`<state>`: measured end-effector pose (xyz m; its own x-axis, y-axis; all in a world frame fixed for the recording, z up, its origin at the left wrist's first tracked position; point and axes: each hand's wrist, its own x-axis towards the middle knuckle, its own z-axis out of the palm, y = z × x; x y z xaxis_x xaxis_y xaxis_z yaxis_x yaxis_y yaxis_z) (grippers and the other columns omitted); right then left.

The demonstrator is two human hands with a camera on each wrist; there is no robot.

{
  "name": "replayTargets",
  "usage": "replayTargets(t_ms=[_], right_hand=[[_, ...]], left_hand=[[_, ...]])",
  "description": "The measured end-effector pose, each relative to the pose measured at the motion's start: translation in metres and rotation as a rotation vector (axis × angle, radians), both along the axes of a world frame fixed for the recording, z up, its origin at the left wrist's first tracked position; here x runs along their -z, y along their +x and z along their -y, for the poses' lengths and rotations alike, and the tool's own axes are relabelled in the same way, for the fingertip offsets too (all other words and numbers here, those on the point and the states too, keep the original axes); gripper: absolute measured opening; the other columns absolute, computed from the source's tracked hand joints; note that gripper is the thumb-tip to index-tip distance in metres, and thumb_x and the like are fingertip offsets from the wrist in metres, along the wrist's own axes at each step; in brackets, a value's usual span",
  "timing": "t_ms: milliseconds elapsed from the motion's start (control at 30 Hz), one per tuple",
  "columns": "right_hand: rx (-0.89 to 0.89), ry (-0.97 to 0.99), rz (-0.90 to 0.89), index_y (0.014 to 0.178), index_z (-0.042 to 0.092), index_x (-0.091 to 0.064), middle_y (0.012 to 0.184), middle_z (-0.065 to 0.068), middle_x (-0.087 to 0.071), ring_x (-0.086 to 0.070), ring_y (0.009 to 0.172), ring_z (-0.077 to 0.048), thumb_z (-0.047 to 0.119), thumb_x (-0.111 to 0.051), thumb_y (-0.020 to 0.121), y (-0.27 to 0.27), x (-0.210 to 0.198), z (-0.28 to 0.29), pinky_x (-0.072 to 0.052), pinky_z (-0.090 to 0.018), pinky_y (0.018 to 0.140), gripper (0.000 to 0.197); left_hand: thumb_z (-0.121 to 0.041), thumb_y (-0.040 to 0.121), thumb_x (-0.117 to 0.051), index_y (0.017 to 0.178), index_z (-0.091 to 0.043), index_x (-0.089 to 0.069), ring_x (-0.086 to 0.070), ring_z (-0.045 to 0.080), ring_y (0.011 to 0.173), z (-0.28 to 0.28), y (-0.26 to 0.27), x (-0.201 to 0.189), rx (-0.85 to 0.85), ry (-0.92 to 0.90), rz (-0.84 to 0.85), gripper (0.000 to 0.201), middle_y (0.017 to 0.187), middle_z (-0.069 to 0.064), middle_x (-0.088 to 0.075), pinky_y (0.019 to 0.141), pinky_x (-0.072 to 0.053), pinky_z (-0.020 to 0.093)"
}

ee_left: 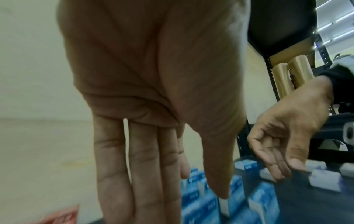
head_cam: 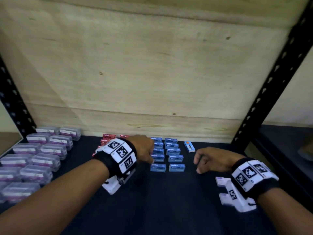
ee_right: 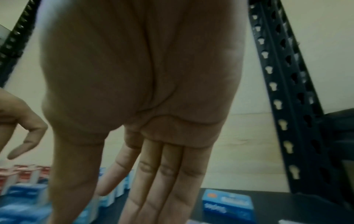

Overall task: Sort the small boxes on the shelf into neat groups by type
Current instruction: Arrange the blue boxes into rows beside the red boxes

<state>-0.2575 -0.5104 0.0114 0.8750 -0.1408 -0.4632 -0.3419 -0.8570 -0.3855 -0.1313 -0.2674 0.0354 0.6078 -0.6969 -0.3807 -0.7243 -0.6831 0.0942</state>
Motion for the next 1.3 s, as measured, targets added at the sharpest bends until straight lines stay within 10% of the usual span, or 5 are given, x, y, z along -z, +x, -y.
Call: replayTargets(t_ms=[133, 567, 867, 1067, 1300], right_hand=[[0.067, -0.112, 0.074, 0.092, 0.026, -0.063, 0.091, 0.006, -0.073, -0.065, 0.082, -0.011, 0.024, -0.075, 0.082, 0.004, -0.012, 0.035, -0.047, -0.023, 0.069, 0.016], [0.127, -0.329, -0.046, 0.117, 0.025, -0.056, 0.12, 0.001, -0.059, -0.059, 0.109, -0.021, 0.034, -0.08, 0.079, 0.038, 0.011, 0.106, -0.048, -0.034, 0.098, 0.046], [0.077, -0.396, -0.123, 0.109, 0.026, -0.057, 0.113, 0.002, -0.058, -0.058, 0.104, -0.022, 0.037, -0.088, 0.066, 0.059, 0.011, 0.115, -0.05, -0.036, 0.093, 0.054], [0.046, -0.434, -0.123, 0.101, 0.025, -0.061, 0.103, 0.003, -0.06, -0.06, 0.096, -0.021, 0.036, -0.091, 0.063, 0.063, 0.011, 0.115, -0.052, -0.032, 0.083, 0.049], [0.023, -0.467, -0.095, 0.097, 0.025, -0.061, 0.1, 0.004, -0.061, -0.057, 0.088, -0.017, 0.034, -0.09, 0.064, 0.06, 0.017, 0.11, -0.043, -0.026, 0.062, 0.045]], left_hand=[[-0.045, 0.089, -0.065, 0.108, -0.022, -0.059, -0.052, 0.007, 0.066, 0.033, 0.011, -0.019, 0.041, -0.056, 0.085, 0.03, 0.071, -0.013, -0.053, 0.068, -0.041, 0.028], [-0.024, 0.089, -0.068, 0.117, -0.027, -0.063, -0.059, 0.027, 0.104, 0.167, 0.034, 0.011, 0.397, -0.015, 0.143, 0.029, 0.119, 0.003, -0.057, 0.084, -0.051, 0.038], [-0.011, 0.076, -0.076, 0.119, -0.024, -0.062, -0.06, 0.027, 0.101, 0.208, 0.048, 0.029, 0.548, 0.113, 0.208, 0.047, 0.114, 0.001, -0.06, 0.069, -0.041, 0.029], [-0.018, 0.068, -0.085, 0.11, -0.021, -0.063, -0.059, 0.024, 0.085, 0.216, 0.048, 0.025, 0.619, 0.208, 0.203, 0.048, 0.072, -0.012, -0.042, 0.068, -0.048, 0.029], [-0.024, 0.08, -0.076, 0.116, -0.02, -0.06, -0.056, 0.024, 0.088, 0.211, 0.045, 0.035, 0.706, 0.201, 0.319, 0.04, 0.11, 0.005, -0.061, 0.067, -0.042, 0.029]])
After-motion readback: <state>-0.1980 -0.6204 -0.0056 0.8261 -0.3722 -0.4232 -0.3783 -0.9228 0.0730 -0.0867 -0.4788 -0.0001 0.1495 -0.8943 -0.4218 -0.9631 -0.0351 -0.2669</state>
